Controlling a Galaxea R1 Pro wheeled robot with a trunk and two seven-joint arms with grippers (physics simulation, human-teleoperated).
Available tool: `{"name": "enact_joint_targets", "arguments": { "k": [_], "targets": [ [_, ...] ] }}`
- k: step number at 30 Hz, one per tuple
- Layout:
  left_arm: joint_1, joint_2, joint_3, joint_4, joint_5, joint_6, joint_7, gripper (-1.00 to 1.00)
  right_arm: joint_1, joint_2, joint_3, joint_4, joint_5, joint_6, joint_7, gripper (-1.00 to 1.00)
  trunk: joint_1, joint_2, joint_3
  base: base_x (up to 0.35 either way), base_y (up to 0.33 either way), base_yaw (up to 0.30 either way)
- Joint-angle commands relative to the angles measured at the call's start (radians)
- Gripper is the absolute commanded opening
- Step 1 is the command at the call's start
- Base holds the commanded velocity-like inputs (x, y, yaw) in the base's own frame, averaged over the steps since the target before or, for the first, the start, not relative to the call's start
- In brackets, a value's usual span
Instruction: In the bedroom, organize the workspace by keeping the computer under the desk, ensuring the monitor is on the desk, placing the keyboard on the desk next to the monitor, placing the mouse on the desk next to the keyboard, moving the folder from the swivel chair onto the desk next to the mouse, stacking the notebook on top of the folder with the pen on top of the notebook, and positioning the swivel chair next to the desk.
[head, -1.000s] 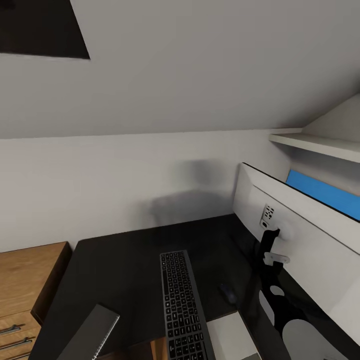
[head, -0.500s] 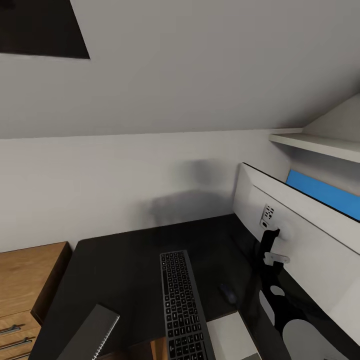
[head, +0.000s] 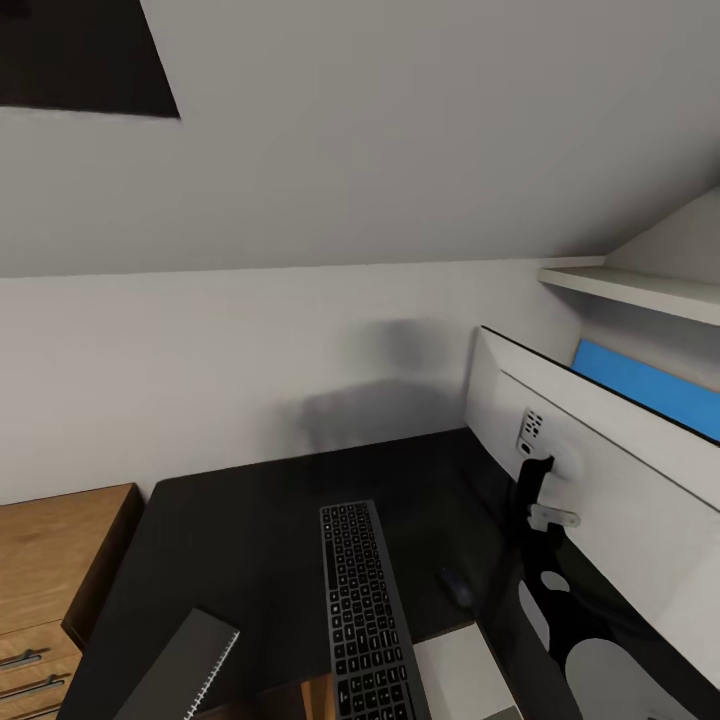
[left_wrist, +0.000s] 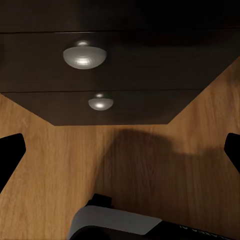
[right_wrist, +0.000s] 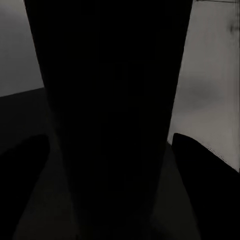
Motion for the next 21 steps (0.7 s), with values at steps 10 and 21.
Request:
{"name": "enact_joint_targets", "arguments": {
  "k": [10,21],
  "targets": [
    [0.0,-0.001,0.002,-0.001,0.006,-0.002,-0.003,1.0,-0.001,0.0,-0.004,0.0,0.011,-0.002,-0.002,-1.0,0.0,-0.001,-0.001,0.0,0.0,0.0],
    [0.0,-0.001,0.003,-0.001,0.006,-0.002,-0.003,1.0,-0.001,0.0,-0.004,0.0,0.012,-0.002,-0.002,-1.0,0.0,-0.001,-0.001,0.0,0.0,0.0]
  ]
}}
